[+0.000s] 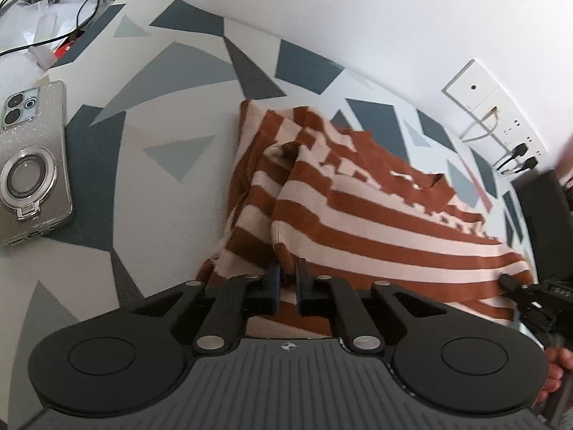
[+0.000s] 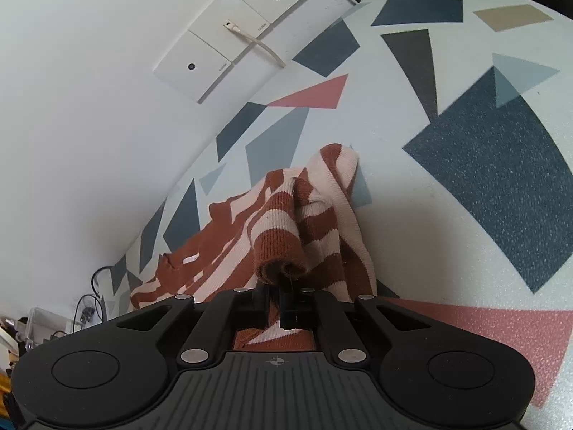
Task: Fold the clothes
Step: 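Lower the folded hem onto the sweater and open both grippers, then press the folded sweater flat with both open grippers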
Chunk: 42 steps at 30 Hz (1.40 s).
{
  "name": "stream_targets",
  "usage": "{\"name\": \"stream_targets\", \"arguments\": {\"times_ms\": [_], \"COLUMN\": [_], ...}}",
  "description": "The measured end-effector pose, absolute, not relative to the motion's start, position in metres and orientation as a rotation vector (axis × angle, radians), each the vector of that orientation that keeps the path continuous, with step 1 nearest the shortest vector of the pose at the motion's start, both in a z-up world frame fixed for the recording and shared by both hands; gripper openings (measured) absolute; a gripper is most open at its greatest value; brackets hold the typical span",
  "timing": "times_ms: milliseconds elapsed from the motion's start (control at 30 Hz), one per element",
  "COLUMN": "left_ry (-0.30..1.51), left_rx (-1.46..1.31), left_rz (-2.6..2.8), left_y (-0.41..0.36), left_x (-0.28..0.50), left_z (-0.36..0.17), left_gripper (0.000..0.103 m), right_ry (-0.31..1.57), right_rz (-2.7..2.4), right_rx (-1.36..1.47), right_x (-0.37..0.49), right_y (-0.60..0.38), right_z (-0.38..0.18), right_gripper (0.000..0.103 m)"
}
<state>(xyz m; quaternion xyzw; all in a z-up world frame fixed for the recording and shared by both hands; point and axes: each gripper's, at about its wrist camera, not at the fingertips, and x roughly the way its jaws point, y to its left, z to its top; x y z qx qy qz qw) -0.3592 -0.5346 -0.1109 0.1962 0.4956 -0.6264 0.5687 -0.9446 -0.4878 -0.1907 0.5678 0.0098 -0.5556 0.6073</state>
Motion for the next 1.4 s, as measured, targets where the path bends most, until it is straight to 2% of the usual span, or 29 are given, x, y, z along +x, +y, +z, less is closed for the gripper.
{"name": "stream_targets", "arguments": {"times_ms": [333, 533, 600, 633, 667, 700, 733, 833, 933, 1100, 1133, 1167, 1233, 1300, 1400], "left_ry": [1.153, 1.027, 0.934, 0.886, 0.827, 0.786, 0.793, 0.812, 0.832, 0.921, 0.922, 0.923, 0.913, 0.872, 0.823], "left_rx": [0.420, 0.283, 0.253, 0.242, 0.295, 0.344, 0.370, 0.450, 0.532, 0.642, 0.655, 0.667, 0.677, 0.682, 0.711], "left_rz": [-1.514, -1.517, -1.476, -1.452, -1.396, -1.351, -1.367, -1.416, -1.463, -1.468, -1.467, -1.466, -1.470, -1.478, -1.478], "left_y": [-0.554, -0.617, -0.640, -0.651, -0.660, -0.665, -0.660, -0.644, -0.628, -0.596, -0.590, -0.585, -0.584, -0.579, -0.582], "left_x": [-0.357, -0.352, -0.353, -0.353, -0.358, -0.362, -0.362, -0.361, -0.360, -0.350, -0.349, -0.349, -0.351, -0.358, -0.370], "left_z": [-0.081, -0.064, -0.061, -0.060, -0.059, -0.059, -0.062, -0.071, -0.081, -0.114, -0.118, -0.122, -0.130, -0.133, -0.137], "left_gripper": [0.005, 0.004, 0.010, 0.018, 0.047, 0.072, 0.074, 0.076, 0.078, 0.079, 0.079, 0.079, 0.083, 0.095, 0.102], "right_ry": [0.036, -0.008, -0.017, -0.028, -0.031, -0.014, 0.004, 0.064, 0.150, 0.262, 0.273, 0.288, 0.328, 0.371, 0.466], "right_rz": [-1.255, -1.243, -1.252, -1.265, -1.304, -1.366, -1.412, -1.455, -1.501, -1.542, -1.539, -1.542, -1.539, -1.518, -1.507], "right_rx": [1.275, 1.206, 1.141, 1.112, 1.086, 1.069, 1.055, 1.041, 1.048, 1.078, 1.085, 1.081, 1.058, 1.038, 0.973], "right_x": [-0.945, -0.949, -0.947, -0.946, -0.944, -0.942, -0.941, -0.940, -0.946, -0.953, -0.953, -0.950, -0.942, -0.930, -0.905], "right_y": [-0.499, -0.552, -0.577, -0.588, -0.595, -0.600, -0.603, -0.593, -0.564, -0.508, -0.498, -0.490, -0.482, -0.487, -0.503], "right_z": [-0.177, -0.168, -0.160, -0.159, -0.158, -0.156, -0.154, -0.153, -0.160, -0.175, -0.177, -0.178, -0.180, -0.182, -0.188], "right_gripper": [0.004, 0.003, 0.005, 0.014, 0.043, 0.057, 0.070, 0.070, 0.084, 0.087, 0.098, 0.102, 0.102, 0.102, 0.102]}}
